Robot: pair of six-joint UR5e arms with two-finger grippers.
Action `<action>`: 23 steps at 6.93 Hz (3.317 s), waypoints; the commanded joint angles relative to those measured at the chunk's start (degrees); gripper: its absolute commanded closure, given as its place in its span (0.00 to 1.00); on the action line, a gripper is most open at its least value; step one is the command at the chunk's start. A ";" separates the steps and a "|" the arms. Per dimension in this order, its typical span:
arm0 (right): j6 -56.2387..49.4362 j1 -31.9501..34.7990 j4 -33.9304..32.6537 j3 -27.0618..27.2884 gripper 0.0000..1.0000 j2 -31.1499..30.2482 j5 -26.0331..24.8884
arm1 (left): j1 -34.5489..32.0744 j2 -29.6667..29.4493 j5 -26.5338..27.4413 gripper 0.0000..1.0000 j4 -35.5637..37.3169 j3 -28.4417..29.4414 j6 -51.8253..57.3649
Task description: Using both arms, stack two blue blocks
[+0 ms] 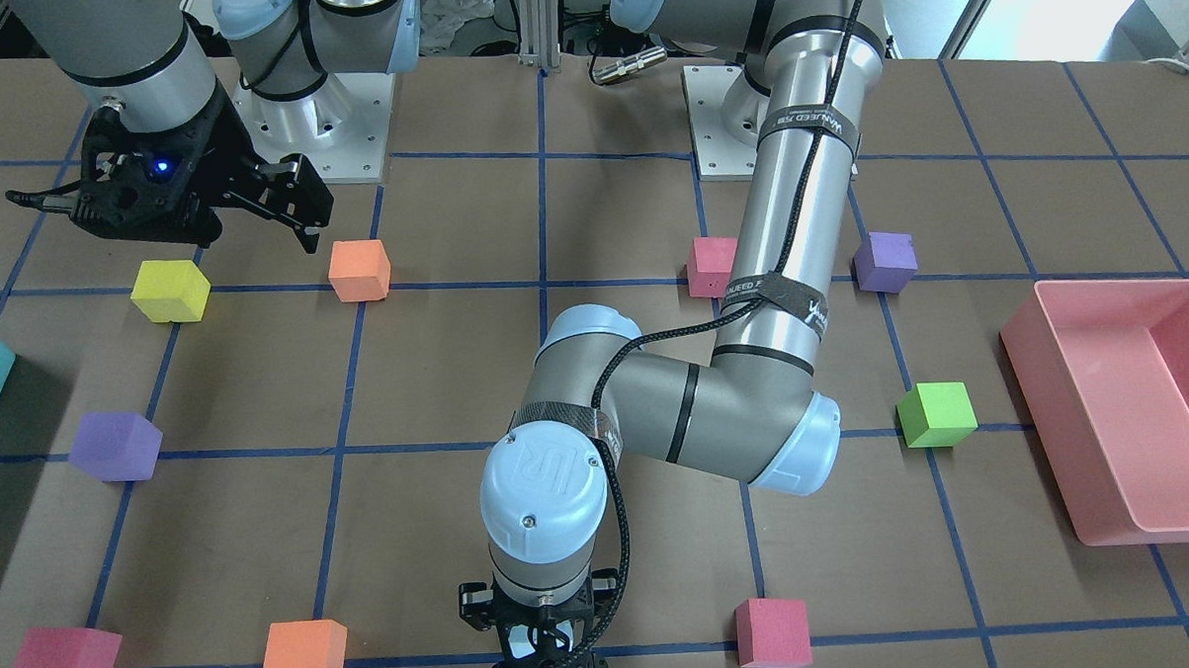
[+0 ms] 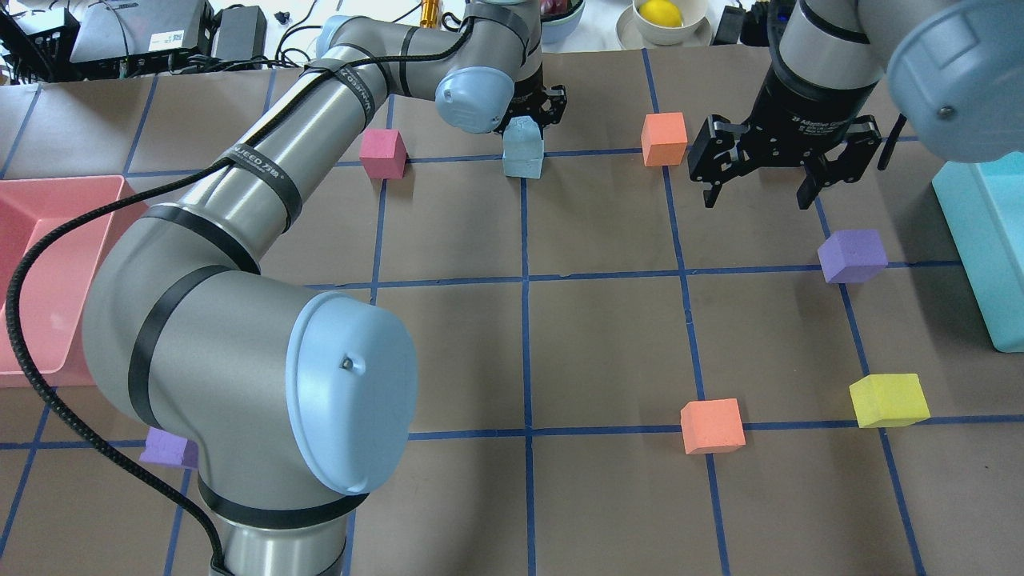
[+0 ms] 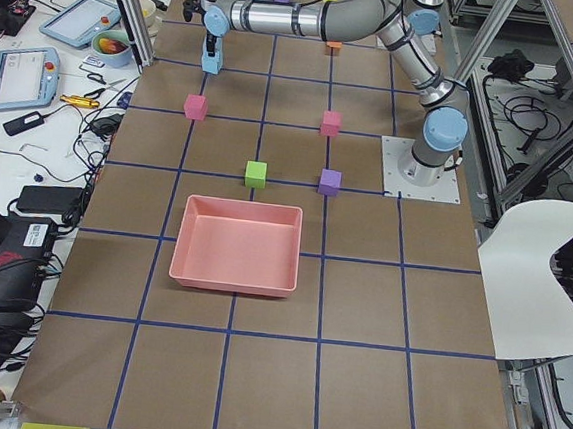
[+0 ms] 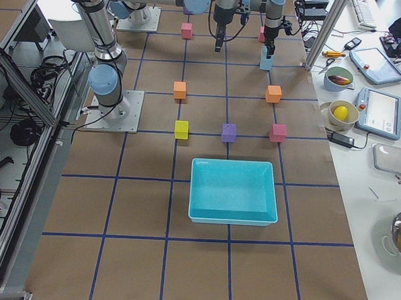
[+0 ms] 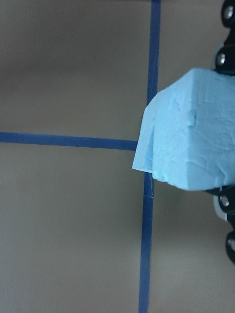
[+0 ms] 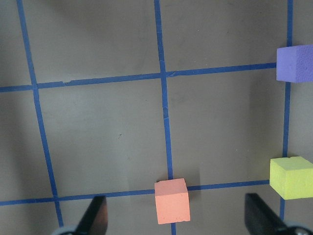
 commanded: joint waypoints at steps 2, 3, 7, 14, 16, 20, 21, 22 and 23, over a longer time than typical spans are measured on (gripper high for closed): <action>0.14 0.05 -0.08 0.01 0.00 -0.03 0.03 | 0.09 0.04 -0.07 0.21 0.08 -0.19 0.26; 0.05 0.05 0.01 0.01 0.00 -0.03 0.03 | 0.09 0.04 -0.15 0.16 0.08 -0.10 0.43; -0.03 -0.13 -0.16 -0.07 0.00 -0.03 0.03 | 0.53 2.31 -5.33 0.08 -0.62 1.83 -0.80; -0.03 -0.13 -0.16 -0.16 0.00 -0.03 -0.15 | 12.99 18.19 -1.85 0.05 -25.88 1.05 18.72; -0.03 -0.04 -0.16 -0.07 0.00 -0.03 -0.15 | 14.06 27.50 -0.16 0.07 -38.63 0.00 22.40; -0.03 -0.04 -0.16 -0.07 0.00 -0.03 -0.15 | 14.15 42.45 -1.74 0.08 -29.59 -20.25 23.45; -0.03 0.05 -0.16 -0.07 0.00 -0.03 -0.15 | 14.15 44.75 -1.65 0.00 -21.45 -26.40 22.33; -0.03 -0.04 -0.16 -0.16 0.00 -0.03 -0.15 | 14.41 47.38 -1.30 0.00 -18.58 -31.60 22.40; 0.23 -0.04 -0.16 -0.34 0.00 -0.03 0.03 | 14.68 49.33 -0.86 0.00 -18.21 -33.65 22.49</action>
